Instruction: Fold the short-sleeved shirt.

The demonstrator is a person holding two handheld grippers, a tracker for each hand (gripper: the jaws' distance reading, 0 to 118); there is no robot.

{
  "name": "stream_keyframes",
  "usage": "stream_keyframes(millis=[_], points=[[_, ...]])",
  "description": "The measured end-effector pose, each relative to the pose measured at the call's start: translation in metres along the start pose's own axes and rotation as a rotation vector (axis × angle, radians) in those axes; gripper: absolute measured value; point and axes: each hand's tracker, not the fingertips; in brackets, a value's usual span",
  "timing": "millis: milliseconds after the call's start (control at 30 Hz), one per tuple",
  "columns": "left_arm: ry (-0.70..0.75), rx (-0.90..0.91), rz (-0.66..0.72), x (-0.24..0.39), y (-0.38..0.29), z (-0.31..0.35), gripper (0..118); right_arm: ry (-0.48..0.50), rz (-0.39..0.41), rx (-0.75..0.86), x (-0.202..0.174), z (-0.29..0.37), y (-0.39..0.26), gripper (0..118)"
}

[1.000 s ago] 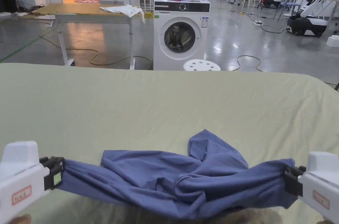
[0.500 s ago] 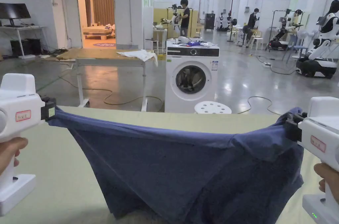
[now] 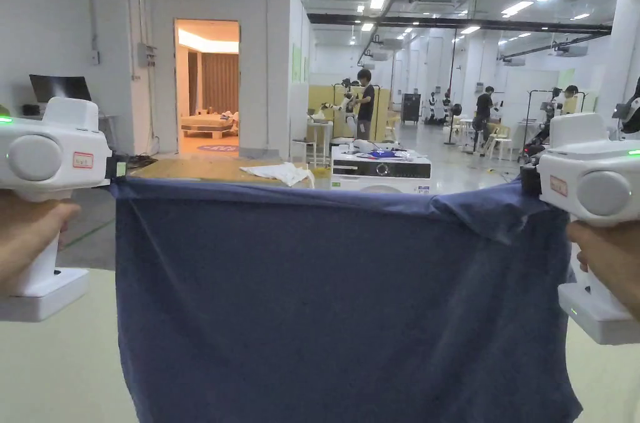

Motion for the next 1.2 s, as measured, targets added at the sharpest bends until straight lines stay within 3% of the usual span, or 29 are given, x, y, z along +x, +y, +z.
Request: stream_keyframes(millis=[267,533,900,1200], points=[[0.052,0.053,-0.028,-0.001,0.054,-0.031,0,-0.044,0.004,0.071,-0.003,-0.038,0.067,5],[0.061,0.051,-0.012,-0.005,0.049,-0.058,0,-0.062,0.041,0.094,-0.014,-0.055,0.071,5],[-0.013,-0.072,0.028,-0.002,-0.064,-0.062,0,-0.024,0.127,-0.046,-0.029,-0.037,-0.053,5],[-0.075,-0.130,0.130,-0.008,-0.168,0.008,0,0.011,0.090,-0.145,-0.019,0.034,-0.170,5]])
